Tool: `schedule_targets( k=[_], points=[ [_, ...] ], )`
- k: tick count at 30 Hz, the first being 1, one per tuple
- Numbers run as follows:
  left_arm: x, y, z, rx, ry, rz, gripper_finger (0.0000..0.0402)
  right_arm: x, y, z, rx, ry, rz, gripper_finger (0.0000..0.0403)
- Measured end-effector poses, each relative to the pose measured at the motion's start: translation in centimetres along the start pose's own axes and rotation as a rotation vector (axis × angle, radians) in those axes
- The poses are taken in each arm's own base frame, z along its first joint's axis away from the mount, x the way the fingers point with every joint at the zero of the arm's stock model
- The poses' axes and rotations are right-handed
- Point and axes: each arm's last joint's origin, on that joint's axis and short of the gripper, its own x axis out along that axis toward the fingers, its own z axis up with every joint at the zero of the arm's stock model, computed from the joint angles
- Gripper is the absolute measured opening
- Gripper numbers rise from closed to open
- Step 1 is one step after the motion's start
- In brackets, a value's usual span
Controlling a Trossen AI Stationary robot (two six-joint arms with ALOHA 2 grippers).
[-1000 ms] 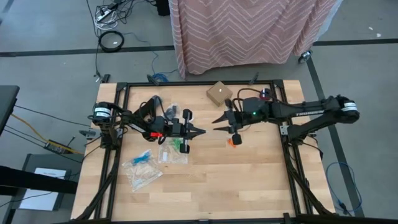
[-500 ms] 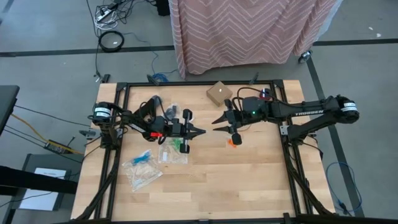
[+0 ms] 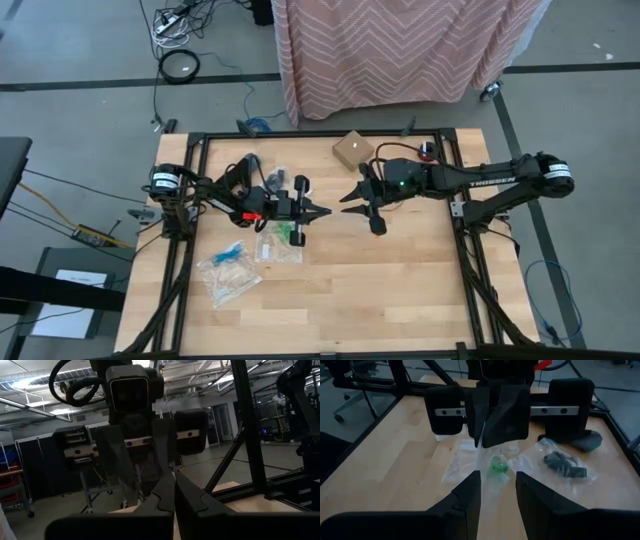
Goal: Sort rubber bands
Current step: Open the transparent zip bag
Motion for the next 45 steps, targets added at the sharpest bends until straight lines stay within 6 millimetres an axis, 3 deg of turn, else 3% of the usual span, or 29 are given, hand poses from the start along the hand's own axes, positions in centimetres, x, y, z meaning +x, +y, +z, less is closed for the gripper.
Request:
schedule_targets(
  k=[11, 18, 27, 45],
  points=[
    [0.0, 0.0, 0.0, 0.005, 0.004, -0.001, 0.0006, 0.0, -0.1, 0.2, 0.001, -0.020, -0.005, 0.0112],
    [0.0, 0.0, -0.1, 0.009, 0.005, 0.000, 0.0006, -1.8, -0.1, 1.3, 0.011, -0.087, -0.055, 0.0112],
    [0.0, 0.1, 0.0, 0.012, 0.004, 0.026, 0.0006, -0.4, -0.1, 0.4, 0.046, -0.027, -0.043, 0.0112],
    [0.0, 0.1, -0.1, 0.012, 0.008, 0.026, 0.0006, -0.5, -0.1, 0.7, 0.067, -0.053, -0.038, 0.0112]
  ],
)
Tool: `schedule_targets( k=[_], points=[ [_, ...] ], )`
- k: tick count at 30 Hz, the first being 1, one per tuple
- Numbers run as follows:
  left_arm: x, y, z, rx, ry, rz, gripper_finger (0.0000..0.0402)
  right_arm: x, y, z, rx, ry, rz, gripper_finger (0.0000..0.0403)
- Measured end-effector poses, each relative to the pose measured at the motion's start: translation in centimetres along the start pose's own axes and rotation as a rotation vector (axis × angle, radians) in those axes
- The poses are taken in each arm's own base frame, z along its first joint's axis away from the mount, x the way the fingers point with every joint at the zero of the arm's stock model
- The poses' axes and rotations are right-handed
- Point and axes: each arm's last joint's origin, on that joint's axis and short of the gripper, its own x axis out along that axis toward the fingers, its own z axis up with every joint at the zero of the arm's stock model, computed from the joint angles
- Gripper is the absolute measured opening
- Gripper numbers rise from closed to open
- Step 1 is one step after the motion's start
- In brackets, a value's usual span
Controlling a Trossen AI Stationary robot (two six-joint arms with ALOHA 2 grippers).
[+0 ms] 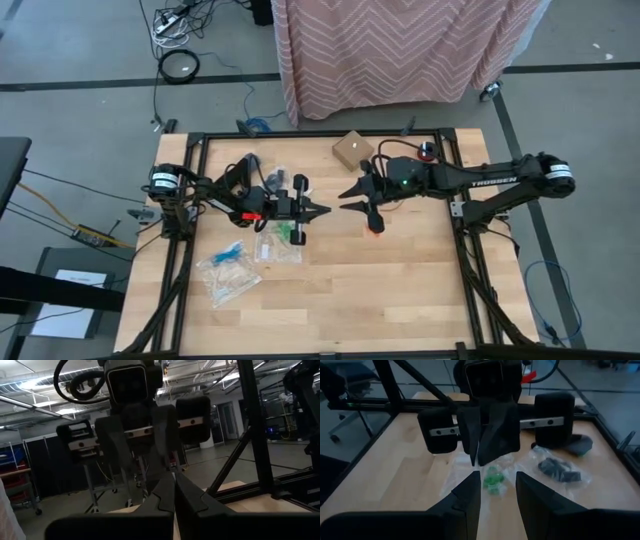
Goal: Sort rubber bands
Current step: Open the transparent zip bag
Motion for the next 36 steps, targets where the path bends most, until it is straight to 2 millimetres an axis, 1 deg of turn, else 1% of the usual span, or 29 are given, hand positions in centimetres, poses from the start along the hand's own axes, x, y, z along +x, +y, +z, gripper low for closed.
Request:
schedule_targets(
  k=[8, 26, 32, 36],
  points=[
    [-0.01, 0.08, -0.04, 0.024, 0.008, 0.028, 0.0006, 0.11, 0.01, -0.22, 0.037, 0.020, 0.002, 0.0112],
    [0.00, 0.09, 0.02, 0.023, 0.002, 0.030, 0.0006, 0.19, 0.02, -0.50, 0.031, 0.046, 0.003, 0.0112],
    [0.00, 0.08, -0.02, 0.022, 0.007, 0.029, 0.0006, 0.20, 0.00, -0.07, 0.009, 0.001, 0.001, 0.0112],
    [-0.01, 0.08, -0.04, 0.022, 0.008, 0.028, 0.0006, 0.17, -0.03, -0.18, 0.007, 0.013, 0.000, 0.0112]
  ],
)
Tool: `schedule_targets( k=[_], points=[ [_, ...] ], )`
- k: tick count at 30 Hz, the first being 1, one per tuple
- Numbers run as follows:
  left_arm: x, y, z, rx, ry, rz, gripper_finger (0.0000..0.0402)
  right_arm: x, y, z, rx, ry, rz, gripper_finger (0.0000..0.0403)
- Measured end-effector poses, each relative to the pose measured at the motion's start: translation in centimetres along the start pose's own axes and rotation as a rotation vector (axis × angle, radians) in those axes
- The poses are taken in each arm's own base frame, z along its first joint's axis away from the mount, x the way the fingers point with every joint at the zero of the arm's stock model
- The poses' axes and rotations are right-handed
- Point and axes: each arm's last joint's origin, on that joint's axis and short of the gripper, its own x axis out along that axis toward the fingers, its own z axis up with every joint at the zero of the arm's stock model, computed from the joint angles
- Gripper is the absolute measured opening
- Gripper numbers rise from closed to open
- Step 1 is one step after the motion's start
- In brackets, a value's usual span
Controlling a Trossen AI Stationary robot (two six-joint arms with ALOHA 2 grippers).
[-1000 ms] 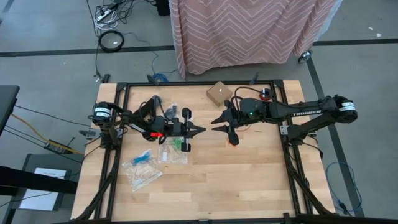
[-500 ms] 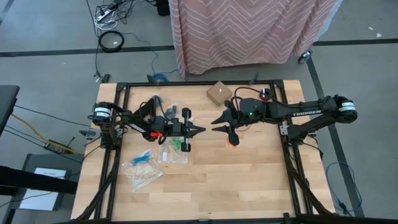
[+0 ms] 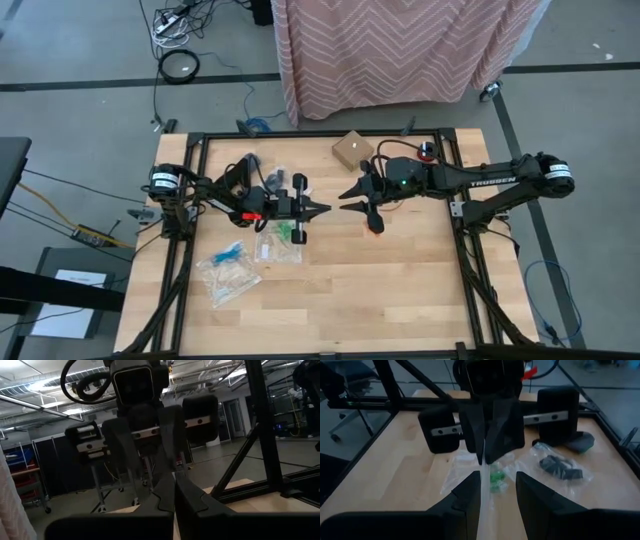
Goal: Sort rubber bands
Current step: Open the transparent zip bag
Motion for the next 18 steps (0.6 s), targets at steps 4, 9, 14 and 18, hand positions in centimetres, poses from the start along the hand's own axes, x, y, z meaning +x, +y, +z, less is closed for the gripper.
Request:
schedule_targets(
  k=[4, 9, 14, 18],
  points=[
    [0.00, 0.00, 0.00, 0.000, 0.000, 0.000, 0.0006, -0.01, -0.06, -0.14, 0.006, 0.014, -0.002, 0.0112],
    [0.00, 0.00, 0.00, -0.001, 0.000, 0.000, 0.0006, -0.01, -0.15, -0.19, 0.005, 0.020, -0.035, 0.0112],
    [0.00, 0.00, 0.02, -0.001, -0.002, 0.000, 0.0006, -0.02, -0.18, -0.45, 0.014, 0.047, -0.046, 0.0112],
    [0.00, 0.02, 0.08, 0.000, -0.009, 0.002, 0.0006, -0.02, -0.17, -0.46, 0.032, 0.048, -0.046, 0.0112]
  ],
)
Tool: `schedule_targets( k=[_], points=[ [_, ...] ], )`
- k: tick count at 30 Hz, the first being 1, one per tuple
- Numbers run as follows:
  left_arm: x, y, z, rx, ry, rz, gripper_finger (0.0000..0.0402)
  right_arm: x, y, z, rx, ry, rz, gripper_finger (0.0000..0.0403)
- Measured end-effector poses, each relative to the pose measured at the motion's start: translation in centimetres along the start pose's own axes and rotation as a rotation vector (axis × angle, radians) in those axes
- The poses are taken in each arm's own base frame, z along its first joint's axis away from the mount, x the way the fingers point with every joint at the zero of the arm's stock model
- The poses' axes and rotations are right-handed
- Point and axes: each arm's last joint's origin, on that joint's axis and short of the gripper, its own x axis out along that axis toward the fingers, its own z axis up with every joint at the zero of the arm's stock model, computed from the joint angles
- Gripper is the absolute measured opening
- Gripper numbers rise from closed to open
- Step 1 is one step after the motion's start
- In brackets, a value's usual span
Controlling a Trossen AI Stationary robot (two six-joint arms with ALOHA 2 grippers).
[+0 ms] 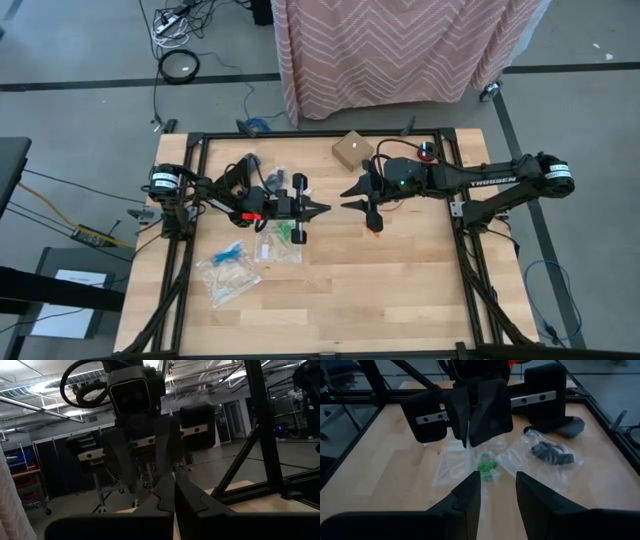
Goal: Sort rubber bands
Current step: Open the transparent zip bag
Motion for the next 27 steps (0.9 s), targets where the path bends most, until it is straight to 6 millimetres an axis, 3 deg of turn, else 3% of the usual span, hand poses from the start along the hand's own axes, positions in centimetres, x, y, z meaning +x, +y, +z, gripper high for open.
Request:
schedule_targets(
  k=[27],
  points=[
    [0.00, 0.00, -0.02, 0.002, 0.002, 0.000, 0.0006, 0.00, 0.04, 0.19, 0.000, -0.019, -0.005, 0.0112]
  ],
)
